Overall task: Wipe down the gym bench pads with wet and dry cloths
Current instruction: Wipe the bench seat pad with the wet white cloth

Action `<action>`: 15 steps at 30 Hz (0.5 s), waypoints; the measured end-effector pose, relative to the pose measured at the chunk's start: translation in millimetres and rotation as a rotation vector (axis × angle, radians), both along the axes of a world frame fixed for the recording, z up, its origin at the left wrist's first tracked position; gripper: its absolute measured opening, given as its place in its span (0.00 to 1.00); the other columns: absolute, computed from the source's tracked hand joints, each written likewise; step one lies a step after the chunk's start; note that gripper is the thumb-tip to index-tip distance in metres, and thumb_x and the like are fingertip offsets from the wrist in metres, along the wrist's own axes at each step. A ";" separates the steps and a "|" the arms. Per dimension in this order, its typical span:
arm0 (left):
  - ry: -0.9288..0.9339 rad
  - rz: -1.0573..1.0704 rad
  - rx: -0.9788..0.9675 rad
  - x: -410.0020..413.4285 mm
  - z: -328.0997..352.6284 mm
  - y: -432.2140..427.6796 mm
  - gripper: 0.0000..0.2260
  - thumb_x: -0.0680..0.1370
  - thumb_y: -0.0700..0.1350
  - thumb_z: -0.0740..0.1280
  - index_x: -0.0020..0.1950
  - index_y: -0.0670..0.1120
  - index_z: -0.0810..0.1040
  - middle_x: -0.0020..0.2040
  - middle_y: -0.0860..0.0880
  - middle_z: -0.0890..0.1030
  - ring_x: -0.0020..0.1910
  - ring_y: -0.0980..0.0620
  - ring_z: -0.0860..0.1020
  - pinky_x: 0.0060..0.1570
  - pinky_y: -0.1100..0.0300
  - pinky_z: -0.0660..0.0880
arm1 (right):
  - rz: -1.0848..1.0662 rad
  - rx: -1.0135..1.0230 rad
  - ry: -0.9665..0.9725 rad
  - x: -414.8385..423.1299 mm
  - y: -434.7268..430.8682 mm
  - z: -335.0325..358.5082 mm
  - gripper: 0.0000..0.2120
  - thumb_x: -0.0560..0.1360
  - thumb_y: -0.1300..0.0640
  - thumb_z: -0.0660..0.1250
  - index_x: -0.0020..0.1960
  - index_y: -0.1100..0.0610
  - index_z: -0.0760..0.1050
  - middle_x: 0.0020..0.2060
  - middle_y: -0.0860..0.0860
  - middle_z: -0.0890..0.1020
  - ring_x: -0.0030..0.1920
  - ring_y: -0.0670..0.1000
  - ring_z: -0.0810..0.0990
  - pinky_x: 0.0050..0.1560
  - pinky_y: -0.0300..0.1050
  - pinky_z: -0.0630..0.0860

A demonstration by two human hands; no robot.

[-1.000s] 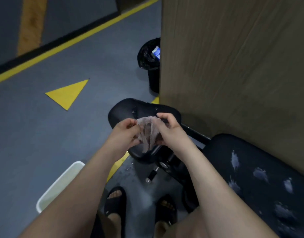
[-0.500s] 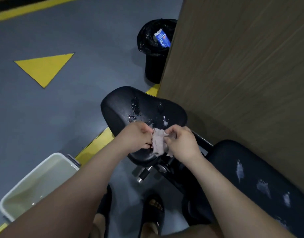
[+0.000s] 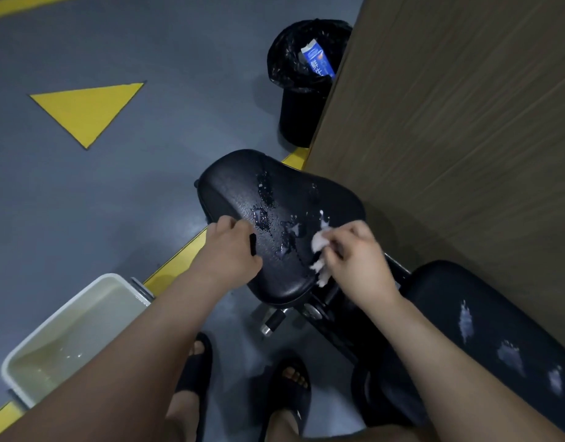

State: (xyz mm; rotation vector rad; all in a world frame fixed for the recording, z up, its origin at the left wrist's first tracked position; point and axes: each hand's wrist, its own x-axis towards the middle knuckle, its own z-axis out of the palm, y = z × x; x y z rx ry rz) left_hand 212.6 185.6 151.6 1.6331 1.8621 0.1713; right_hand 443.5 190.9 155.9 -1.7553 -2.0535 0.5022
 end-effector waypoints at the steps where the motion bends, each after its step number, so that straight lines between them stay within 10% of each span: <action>1: 0.012 -0.021 -0.018 -0.7 -0.8 -1.1 0.26 0.77 0.47 0.69 0.74 0.48 0.67 0.67 0.45 0.65 0.69 0.43 0.62 0.69 0.56 0.62 | -0.049 0.033 0.023 3.2 7.3 2.9 0.09 0.77 0.63 0.70 0.56 0.57 0.84 0.51 0.49 0.73 0.46 0.47 0.77 0.50 0.25 0.66; 4: 0.026 -0.059 -0.062 -0.8 -2.9 -2.7 0.30 0.76 0.47 0.70 0.76 0.48 0.63 0.69 0.45 0.63 0.70 0.43 0.62 0.69 0.55 0.63 | -0.101 0.015 0.025 5.9 22.0 -1.8 0.08 0.80 0.61 0.68 0.56 0.60 0.84 0.53 0.52 0.70 0.42 0.45 0.76 0.50 0.20 0.66; 8: 0.006 -0.063 -0.058 -1.1 -5.4 -1.4 0.31 0.75 0.46 0.72 0.76 0.47 0.63 0.70 0.46 0.62 0.70 0.42 0.65 0.68 0.53 0.67 | -0.025 0.089 -0.146 -4.5 24.4 -23.2 0.06 0.79 0.61 0.69 0.52 0.61 0.82 0.47 0.53 0.68 0.46 0.60 0.74 0.52 0.54 0.78; 15: -0.020 -0.067 -0.043 -5.2 -9.5 -0.5 0.32 0.75 0.45 0.72 0.76 0.48 0.63 0.70 0.47 0.62 0.68 0.42 0.70 0.66 0.52 0.70 | 0.410 0.033 -0.144 -38.7 -2.0 -21.1 0.08 0.75 0.60 0.71 0.54 0.56 0.83 0.43 0.50 0.68 0.44 0.54 0.69 0.42 0.47 0.73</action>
